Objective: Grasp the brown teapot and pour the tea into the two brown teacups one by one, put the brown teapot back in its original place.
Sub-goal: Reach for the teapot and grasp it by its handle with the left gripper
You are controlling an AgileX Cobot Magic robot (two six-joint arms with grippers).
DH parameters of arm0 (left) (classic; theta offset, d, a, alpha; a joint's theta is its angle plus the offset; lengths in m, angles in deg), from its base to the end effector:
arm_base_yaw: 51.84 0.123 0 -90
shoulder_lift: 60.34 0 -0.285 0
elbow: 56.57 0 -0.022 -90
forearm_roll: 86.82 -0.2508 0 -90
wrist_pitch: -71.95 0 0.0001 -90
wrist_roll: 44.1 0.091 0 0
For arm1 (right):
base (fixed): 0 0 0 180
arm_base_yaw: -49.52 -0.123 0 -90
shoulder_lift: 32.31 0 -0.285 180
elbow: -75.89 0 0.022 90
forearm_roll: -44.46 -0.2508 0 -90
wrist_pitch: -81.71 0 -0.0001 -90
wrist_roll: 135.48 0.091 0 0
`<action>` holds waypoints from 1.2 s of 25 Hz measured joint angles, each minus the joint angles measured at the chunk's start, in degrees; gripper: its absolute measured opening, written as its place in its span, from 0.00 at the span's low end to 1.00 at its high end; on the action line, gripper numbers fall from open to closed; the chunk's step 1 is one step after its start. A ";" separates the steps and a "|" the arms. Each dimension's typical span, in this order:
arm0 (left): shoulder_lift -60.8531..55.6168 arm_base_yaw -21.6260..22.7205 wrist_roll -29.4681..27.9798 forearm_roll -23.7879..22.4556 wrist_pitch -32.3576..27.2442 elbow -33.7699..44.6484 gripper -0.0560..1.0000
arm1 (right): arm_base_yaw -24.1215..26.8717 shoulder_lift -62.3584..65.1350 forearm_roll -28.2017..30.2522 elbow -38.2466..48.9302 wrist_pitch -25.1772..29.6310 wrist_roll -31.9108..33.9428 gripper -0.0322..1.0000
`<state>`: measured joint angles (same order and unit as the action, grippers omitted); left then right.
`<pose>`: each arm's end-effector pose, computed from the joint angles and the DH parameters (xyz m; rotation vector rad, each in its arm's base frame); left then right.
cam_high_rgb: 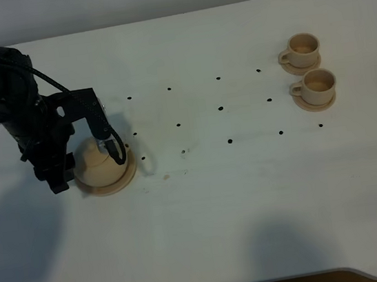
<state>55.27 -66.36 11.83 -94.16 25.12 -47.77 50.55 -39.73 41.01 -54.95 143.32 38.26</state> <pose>0.3473 -0.0812 0.1669 1.8435 2.3996 0.2237 -0.0052 0.0049 0.2733 -0.0972 2.0590 -0.0063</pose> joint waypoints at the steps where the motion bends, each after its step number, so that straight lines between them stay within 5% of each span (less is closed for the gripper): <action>1: 0.43 0.00 0.06 0.00 0.05 0.00 0.55 | 0.00 0.00 0.00 0.00 0.00 0.00 0.43; 12: 1.54 0.05 -1.65 1.19 -5.33 0.00 0.55 | 0.00 0.00 0.00 0.00 0.00 0.00 0.43; 30: 1.54 0.05 -18.32 3.87 -14.78 0.00 0.55 | 0.00 0.00 0.00 0.00 0.00 0.00 0.43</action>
<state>56.81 -66.31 -6.50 -90.28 10.34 -47.77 50.55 -39.73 41.01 -54.95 143.32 38.26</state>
